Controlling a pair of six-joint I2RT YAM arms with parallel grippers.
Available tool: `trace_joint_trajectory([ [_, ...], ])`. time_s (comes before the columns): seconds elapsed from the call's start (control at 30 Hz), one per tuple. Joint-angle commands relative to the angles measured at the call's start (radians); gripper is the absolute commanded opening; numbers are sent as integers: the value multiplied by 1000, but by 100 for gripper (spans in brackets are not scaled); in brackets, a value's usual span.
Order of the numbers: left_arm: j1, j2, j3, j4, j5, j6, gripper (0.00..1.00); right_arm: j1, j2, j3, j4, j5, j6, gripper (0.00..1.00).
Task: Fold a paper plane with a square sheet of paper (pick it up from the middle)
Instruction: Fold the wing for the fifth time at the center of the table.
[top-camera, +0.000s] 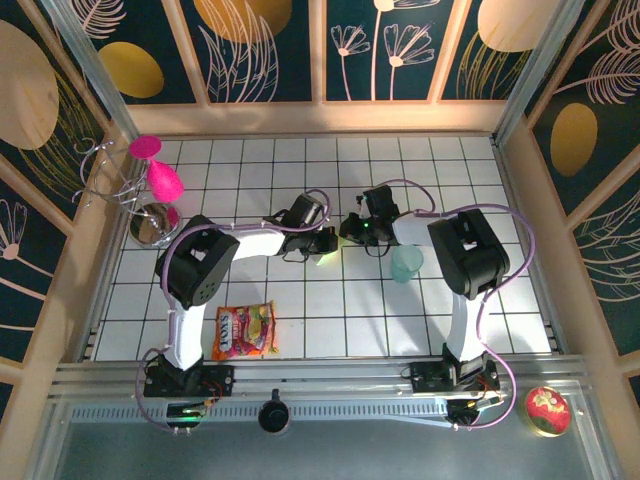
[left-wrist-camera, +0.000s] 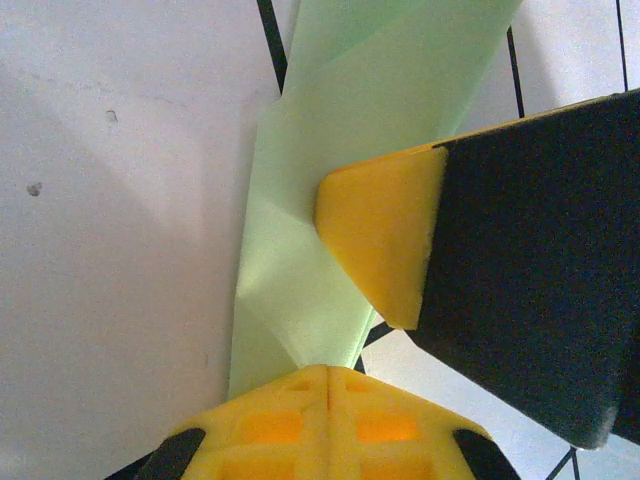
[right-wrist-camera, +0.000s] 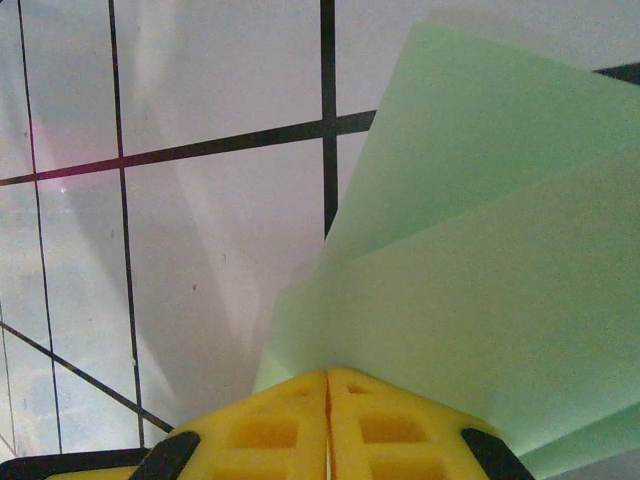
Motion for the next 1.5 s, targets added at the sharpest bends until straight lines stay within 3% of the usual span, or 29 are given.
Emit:
trace_joint_trajectory([
  [0.0,0,26,21,-39,0,36,0,-6,49,-30,-77,21,-18,9],
  [0.83,0,-61,-146,-181,46,226,0,-35,109,-30,-142,38,-44,8],
  [1.17,3,-128,-296,-198,2,229,0,-34,112,-25,-145,38,-45,8],
  [1.47,9,-267,-258,-259,-46,265,0,-28,94,-22,-140,15,-47,8],
])
